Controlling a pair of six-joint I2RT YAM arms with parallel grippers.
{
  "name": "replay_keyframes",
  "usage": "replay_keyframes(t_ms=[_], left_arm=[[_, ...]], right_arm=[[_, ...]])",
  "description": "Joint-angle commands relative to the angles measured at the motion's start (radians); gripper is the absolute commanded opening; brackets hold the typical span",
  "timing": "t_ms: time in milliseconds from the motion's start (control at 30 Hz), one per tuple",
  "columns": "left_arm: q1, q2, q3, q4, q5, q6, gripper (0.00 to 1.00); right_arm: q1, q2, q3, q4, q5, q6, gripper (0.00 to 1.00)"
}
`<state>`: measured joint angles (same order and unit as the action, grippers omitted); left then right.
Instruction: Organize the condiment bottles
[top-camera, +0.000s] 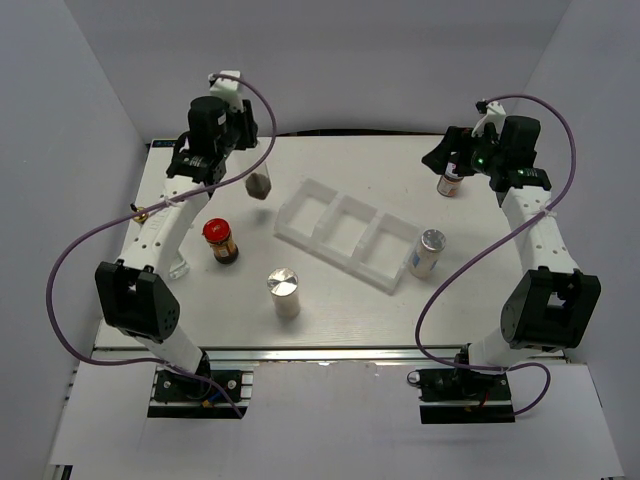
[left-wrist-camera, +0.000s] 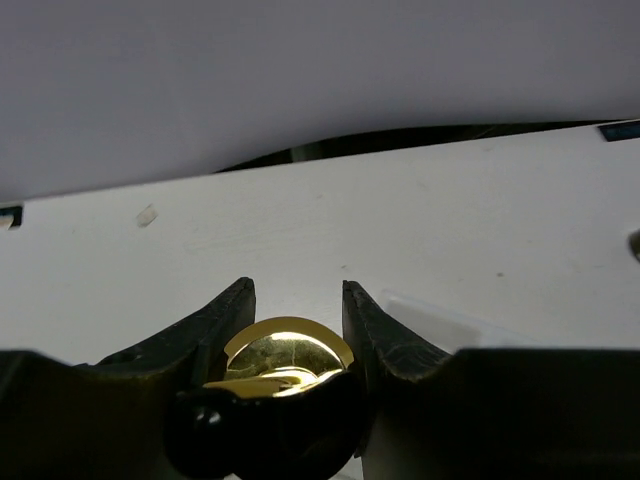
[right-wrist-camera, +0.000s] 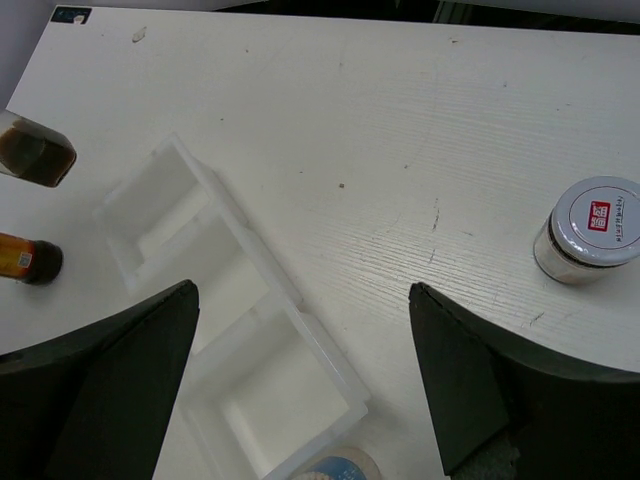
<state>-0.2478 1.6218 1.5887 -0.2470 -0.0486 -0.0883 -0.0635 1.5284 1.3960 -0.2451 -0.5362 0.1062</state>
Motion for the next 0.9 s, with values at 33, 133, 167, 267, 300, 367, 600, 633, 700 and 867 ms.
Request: replay_keyframes(t_ms=[33, 133, 167, 267, 300, 367, 600, 633, 700, 867], left_arm=[[-0.071, -0.013, 0.149, 0.014, 0.142, 0.053, 0.0], [-0.108, 0.027, 0.229, -0.024, 0.205, 0.081, 0.0], [-0.117, 0.038, 0.259, -0.026, 0.22, 0.079, 0.0], [-0.128, 0.093, 0.332, -0.044, 0.277, 0.071, 0.0], [-0.131, 0.107, 0.344, -0.049, 0.294, 0.068, 0.0], [-0.145, 0.144, 0.364, -0.049, 0.311, 0.068, 0.0], [-0.171, 0.199, 0.361, 0.008, 0.38, 0.078, 0.0], [-0.174, 0.21, 0.36, 0.011, 0.377, 0.078, 0.0], [-0.174, 0.223, 0.366, 0.015, 0.374, 0.078, 0.0], [-0.174, 0.256, 0.363, 0.014, 0.377, 0.07, 0.0]], right_arm=[[-0.001, -0.027, 0.006, 0.006, 0.008, 0.007, 0.89], [-0.002, -0.021, 0.011, 0.0, 0.008, 0.01, 0.89], [-0.004, -0.019, 0.012, -0.002, 0.007, 0.01, 0.89], [-0.007, -0.007, 0.024, -0.019, -0.005, 0.009, 0.89], [-0.009, -0.005, 0.024, -0.019, -0.007, 0.01, 0.89], [-0.009, -0.004, 0.024, -0.019, -0.015, 0.01, 0.89], [-0.013, -0.011, 0.02, -0.019, -0.019, -0.003, 0.89], [-0.015, -0.011, 0.02, -0.017, -0.019, -0.01, 0.9], [-0.016, -0.013, 0.017, -0.019, -0.016, -0.016, 0.89], [-0.018, -0.007, 0.012, -0.016, -0.013, -0.016, 0.89]])
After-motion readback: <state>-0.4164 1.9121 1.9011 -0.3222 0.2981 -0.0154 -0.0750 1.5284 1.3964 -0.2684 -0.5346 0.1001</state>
